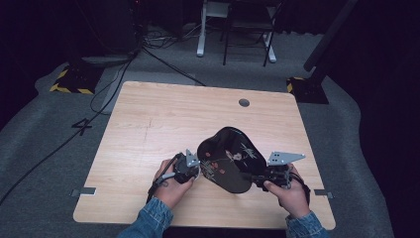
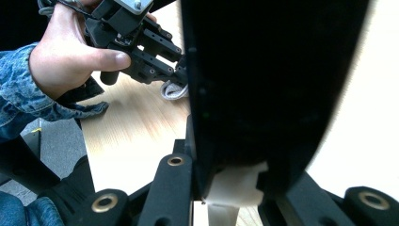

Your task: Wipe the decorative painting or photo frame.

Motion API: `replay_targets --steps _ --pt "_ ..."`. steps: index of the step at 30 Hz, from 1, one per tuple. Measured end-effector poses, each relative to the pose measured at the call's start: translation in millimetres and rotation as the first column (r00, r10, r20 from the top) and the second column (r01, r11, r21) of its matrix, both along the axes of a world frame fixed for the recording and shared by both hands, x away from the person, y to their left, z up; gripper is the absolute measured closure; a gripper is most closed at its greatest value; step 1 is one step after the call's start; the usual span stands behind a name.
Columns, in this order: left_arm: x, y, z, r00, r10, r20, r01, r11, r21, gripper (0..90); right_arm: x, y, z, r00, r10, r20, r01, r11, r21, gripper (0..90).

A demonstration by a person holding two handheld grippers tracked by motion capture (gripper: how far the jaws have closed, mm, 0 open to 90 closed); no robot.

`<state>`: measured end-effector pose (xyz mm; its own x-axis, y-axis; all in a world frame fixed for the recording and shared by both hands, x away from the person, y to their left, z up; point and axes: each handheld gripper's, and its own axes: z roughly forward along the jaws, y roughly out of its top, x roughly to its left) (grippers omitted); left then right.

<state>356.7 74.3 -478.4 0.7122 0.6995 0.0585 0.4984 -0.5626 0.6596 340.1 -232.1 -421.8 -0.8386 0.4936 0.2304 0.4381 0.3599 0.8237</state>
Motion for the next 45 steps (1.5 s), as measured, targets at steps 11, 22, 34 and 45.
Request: replay_targets --steps 11,22,34,45 --pt "-1.7 -7.3 -6.1 0.9997 -0.020 -0.014 0.021 0.9990 0.041 76.2 -0.2 0.5 0.2 1.0000 -0.002 0.002 0.002 1.0000 -0.002 79.6" --pt "-1.0 -1.8 -6.5 0.9999 -0.013 -0.010 0.013 0.9999 -0.004 75.7 -3.6 5.5 0.8 0.9985 -0.046 0.030 0.046 0.9988 -0.017 80.3" --pt "-8.5 8.0 0.5 0.9991 0.042 0.007 -0.041 0.9968 -0.069 75.8 -7.8 16.2 0.4 0.9896 -0.142 0.021 0.143 0.9896 -0.017 80.2" --pt "-6.1 -14.0 -7.2 0.9999 0.009 -0.015 -0.009 0.9993 -0.038 75.6 -8.8 18.5 0.5 0.9885 -0.150 0.017 0.151 0.9884 -0.018 79.9"
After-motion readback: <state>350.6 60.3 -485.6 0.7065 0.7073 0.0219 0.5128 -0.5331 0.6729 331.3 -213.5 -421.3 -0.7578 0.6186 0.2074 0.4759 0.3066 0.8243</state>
